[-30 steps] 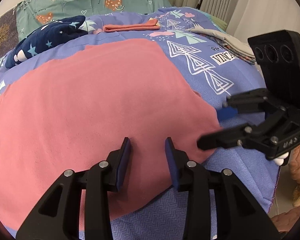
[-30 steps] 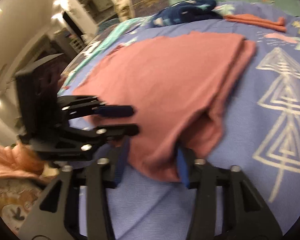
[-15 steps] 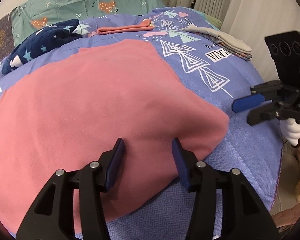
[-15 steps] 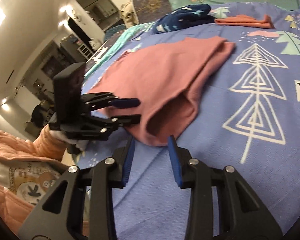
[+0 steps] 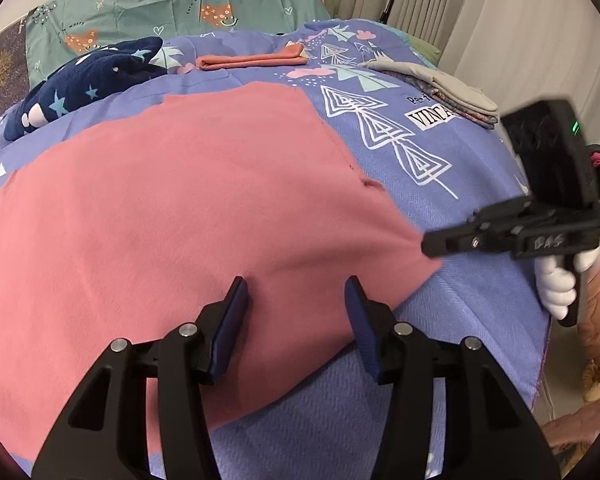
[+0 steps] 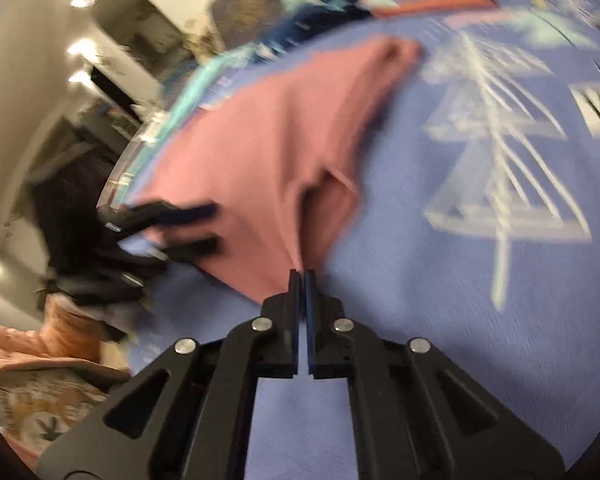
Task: Fold small clothes
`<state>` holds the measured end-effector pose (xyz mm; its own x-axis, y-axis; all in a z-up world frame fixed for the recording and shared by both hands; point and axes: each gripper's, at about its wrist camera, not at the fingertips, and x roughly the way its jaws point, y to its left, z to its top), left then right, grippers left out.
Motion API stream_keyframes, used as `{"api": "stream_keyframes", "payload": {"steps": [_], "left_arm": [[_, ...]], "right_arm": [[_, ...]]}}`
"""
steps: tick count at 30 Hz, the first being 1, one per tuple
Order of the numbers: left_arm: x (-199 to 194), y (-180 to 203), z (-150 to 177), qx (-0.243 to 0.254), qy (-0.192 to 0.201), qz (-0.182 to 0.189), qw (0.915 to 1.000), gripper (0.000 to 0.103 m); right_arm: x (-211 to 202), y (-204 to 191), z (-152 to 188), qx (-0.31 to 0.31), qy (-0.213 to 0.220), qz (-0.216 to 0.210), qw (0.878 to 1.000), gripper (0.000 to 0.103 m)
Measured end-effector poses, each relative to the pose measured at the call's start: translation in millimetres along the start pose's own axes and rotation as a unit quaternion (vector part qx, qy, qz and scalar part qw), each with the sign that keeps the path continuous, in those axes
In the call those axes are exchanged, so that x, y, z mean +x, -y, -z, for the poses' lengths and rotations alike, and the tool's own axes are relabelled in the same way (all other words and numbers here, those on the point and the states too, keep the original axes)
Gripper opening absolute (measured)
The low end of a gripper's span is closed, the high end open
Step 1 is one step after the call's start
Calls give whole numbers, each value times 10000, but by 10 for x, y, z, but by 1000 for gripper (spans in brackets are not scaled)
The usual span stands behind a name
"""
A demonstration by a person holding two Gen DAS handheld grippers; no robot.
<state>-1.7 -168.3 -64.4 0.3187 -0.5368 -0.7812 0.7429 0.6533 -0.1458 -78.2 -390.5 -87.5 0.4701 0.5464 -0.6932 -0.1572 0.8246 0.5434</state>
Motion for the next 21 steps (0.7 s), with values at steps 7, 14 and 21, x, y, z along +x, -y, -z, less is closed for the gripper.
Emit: {"api": "stream_keyframes", "payload": {"steps": [7, 14, 21], "left_arm": [[-202, -18, 74, 60, 42, -21, 10000, 52], [-777, -463, 354, -628, 640, -550, 9944, 48], [-1663, -1406, 1108, -1761, 882, -1772, 9643, 26]], "right_arm": [[-296, -386, -22, -311, 631, 540, 9961, 8], [28, -801, -92, -654, 731, 876, 9913, 25], [174, -709, -46, -245, 643, 1872, 9799, 20]]}}
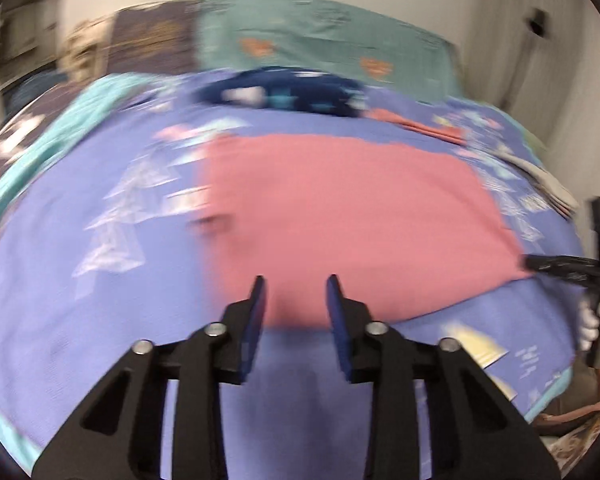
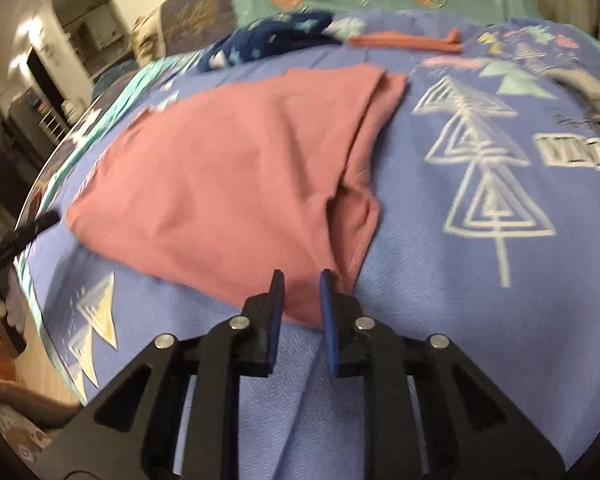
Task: Fold small clothes
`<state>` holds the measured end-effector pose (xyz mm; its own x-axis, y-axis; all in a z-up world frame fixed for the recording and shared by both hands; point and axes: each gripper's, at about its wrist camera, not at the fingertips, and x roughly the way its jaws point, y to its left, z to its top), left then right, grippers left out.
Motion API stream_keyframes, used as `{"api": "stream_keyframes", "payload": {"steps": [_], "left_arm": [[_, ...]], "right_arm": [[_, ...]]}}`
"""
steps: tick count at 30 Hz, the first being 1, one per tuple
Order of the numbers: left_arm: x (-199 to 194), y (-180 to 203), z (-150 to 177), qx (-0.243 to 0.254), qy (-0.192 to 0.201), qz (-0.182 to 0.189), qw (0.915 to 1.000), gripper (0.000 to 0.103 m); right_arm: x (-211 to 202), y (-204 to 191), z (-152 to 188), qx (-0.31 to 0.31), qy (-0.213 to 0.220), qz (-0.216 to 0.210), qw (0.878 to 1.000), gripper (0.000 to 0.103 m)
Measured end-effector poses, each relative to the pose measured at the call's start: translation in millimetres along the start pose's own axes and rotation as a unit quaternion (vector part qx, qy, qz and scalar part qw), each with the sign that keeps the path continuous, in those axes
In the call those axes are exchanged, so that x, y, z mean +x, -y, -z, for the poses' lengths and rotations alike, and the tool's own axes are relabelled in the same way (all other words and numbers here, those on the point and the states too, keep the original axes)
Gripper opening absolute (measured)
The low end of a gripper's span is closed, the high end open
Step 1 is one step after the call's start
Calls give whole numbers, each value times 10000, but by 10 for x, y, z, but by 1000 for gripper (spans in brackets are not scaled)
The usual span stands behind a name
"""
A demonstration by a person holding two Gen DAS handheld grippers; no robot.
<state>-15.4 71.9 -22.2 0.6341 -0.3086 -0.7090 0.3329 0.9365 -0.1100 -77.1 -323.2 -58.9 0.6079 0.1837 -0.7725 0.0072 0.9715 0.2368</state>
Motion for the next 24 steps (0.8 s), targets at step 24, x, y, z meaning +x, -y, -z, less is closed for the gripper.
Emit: {"api": "stream_keyframes", "payload": {"steps": [24], "left_arm": [[83, -634, -20, 1643, -50, 1215, 9789, 0]], "right_arm": [[-62, -1119, -143, -198, 268, 549, 9979, 40]]}}
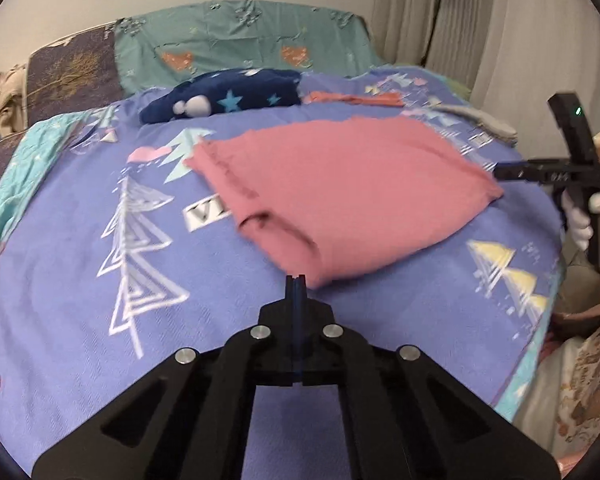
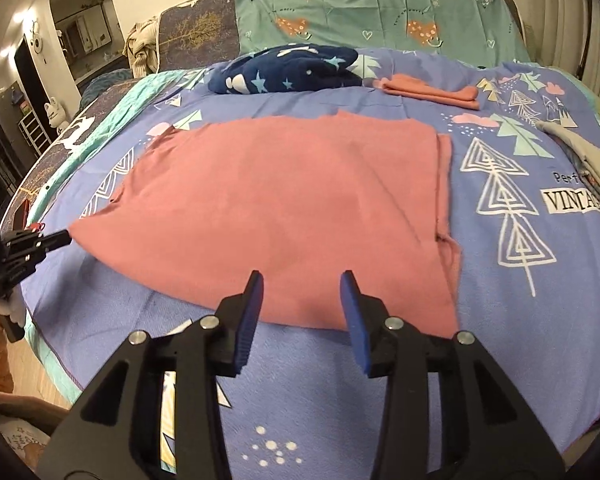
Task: Fold small clothes
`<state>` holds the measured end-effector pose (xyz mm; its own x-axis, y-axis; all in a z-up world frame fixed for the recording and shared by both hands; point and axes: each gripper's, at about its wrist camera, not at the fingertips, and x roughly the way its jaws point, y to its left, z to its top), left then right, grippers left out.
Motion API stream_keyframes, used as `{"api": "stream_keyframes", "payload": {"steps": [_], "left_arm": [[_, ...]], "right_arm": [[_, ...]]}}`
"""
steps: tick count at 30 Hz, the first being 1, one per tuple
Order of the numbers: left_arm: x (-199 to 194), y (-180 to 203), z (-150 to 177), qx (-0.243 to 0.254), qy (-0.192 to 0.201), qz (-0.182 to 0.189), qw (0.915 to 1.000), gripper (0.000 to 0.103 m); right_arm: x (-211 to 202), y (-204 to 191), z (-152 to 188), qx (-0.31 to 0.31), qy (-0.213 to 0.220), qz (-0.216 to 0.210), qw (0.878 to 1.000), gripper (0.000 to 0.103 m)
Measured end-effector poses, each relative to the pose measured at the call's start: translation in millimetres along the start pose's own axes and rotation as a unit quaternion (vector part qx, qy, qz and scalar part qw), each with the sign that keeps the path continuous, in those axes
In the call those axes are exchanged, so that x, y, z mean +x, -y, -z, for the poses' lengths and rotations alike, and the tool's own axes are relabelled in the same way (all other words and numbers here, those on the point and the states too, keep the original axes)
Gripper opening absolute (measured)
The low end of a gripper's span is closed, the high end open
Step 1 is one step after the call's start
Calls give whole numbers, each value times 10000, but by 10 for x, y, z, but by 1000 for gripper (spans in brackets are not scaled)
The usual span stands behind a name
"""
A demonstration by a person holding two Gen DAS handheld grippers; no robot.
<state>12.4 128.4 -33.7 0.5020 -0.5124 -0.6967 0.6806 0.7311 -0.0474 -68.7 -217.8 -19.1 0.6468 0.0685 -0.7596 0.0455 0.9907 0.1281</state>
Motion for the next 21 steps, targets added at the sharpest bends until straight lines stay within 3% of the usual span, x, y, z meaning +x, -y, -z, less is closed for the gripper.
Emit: {"api": "stream_keyframes", "payload": {"steps": [8, 9, 11, 14, 18, 21], "left_arm": [[-12, -135, 204, -512, 114, 102, 9986, 2], [-9, -177, 180, -633, 170, 133, 9978, 5], [-6, -236, 148, -805, 260, 129, 9963, 22], [35, -311, 106, -986, 324, 119, 9945, 28], [77, -440, 30, -1238, 287, 98, 9918, 42], [154, -595, -106, -1504, 199, 126, 9883, 52]], "right_arm": [[193, -705, -115, -1077, -57, -374, 9935, 47], [224, -860, -104, -1295, -70, -481, 9904, 47], [284, -1131, -63, -1662, -96, -651, 9839, 48], [389, -1539, 37, -2243, -105, -817, 9710, 49], [489, -2005, 196, -3097, 39, -688, 9483, 53], [635, -2246, 275, -3600, 138, -98, 9328, 53]]}}
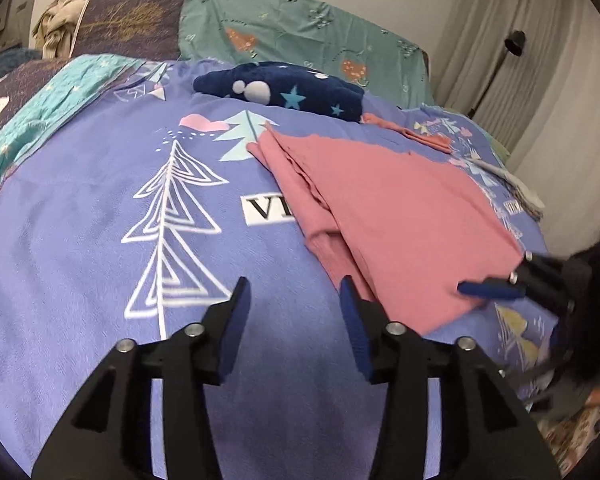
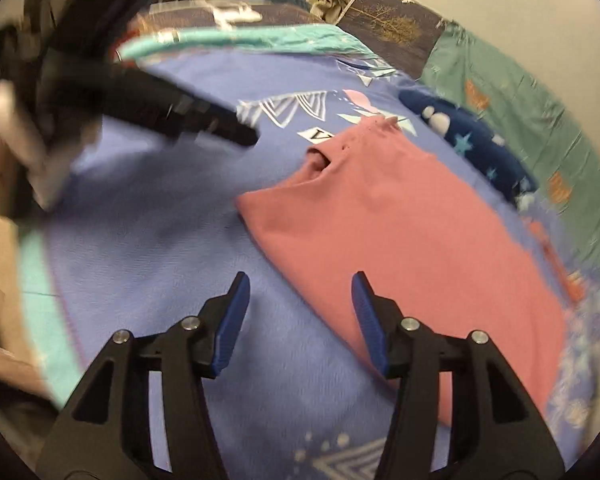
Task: Fold small clothes
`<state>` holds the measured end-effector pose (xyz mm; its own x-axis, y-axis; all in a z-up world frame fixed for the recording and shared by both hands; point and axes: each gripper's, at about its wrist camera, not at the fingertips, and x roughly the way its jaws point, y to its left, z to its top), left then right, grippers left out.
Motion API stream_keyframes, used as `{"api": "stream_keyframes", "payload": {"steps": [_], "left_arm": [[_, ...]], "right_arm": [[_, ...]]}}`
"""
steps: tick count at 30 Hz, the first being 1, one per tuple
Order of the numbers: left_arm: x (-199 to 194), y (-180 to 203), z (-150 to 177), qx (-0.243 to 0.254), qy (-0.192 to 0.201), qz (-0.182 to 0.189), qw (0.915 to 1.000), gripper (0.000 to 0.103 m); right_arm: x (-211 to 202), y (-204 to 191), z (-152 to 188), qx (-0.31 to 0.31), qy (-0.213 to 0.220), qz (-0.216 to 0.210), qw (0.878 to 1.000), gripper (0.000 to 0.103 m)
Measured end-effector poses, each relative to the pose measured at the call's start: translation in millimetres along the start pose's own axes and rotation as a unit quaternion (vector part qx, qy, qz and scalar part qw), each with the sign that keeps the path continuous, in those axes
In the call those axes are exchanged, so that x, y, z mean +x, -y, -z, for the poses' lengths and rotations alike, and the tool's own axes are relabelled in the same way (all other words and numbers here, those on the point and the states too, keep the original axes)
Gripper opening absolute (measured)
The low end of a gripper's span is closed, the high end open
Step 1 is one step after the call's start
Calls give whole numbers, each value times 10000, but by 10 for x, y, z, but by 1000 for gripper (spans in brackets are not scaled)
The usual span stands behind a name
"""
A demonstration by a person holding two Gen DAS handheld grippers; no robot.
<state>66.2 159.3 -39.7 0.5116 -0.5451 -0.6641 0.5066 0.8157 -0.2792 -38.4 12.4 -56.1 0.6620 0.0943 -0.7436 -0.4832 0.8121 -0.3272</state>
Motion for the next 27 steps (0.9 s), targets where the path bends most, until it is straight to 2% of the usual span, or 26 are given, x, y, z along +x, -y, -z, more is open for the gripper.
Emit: {"api": "stream_keyframes", "payload": {"steps": [4, 9, 11, 14, 15, 16, 17, 19, 20, 21, 24, 27], "left_arm": [[265, -166, -324, -339, -127, 455, 9983, 53], [816, -357, -687, -926, -474, 1180, 9876, 53], [1035, -443, -770, -1158, -626, 1263, 9832, 53], [1148, -568, -831, -1570, -445, 1552, 9743, 53], [1143, -585, -824, -1617, -406, 1629, 9725, 52], [1129, -591, -791, -1618, -352, 1713, 9712, 45], [1112, -582, -736, -1570, -326, 1744, 9715, 30], [1105, -555, -664, -1525, -308, 1854, 9703, 13], [1089, -519, -622, -1461, -252, 1906, 9704, 7], [1083, -488, -609, -1383, -222, 1896, 9718, 5], [1040, -364, -587, -1067, -120, 1579, 9816, 4], [957, -271, -578, -778, 105, 1416, 9868, 4]], "right_arm": [[173, -125, -137, -107, -133, 292, 9994, 53], [210, -101, -201, -29, -124, 179, 9998, 53], [213, -69, -223, 18, -125, 15, 9999, 52], [105, 126, -286, 387, -53, -460, 9982, 52], [67, 210, -314, 530, -10, -497, 9974, 52], [2, 426, -368, 792, 97, -475, 9957, 52], [-33, 575, -416, 947, 165, -396, 9946, 49], [-44, 938, -515, 1212, 233, -197, 9922, 45], [-2, 1178, -606, 1362, 197, -92, 9904, 40], [33, 1329, -675, 1455, 165, -88, 9892, 35], [302, 1742, -1027, 1477, -60, -332, 9885, 34], [653, 1860, -1443, 1254, -442, -817, 9878, 34]]}}
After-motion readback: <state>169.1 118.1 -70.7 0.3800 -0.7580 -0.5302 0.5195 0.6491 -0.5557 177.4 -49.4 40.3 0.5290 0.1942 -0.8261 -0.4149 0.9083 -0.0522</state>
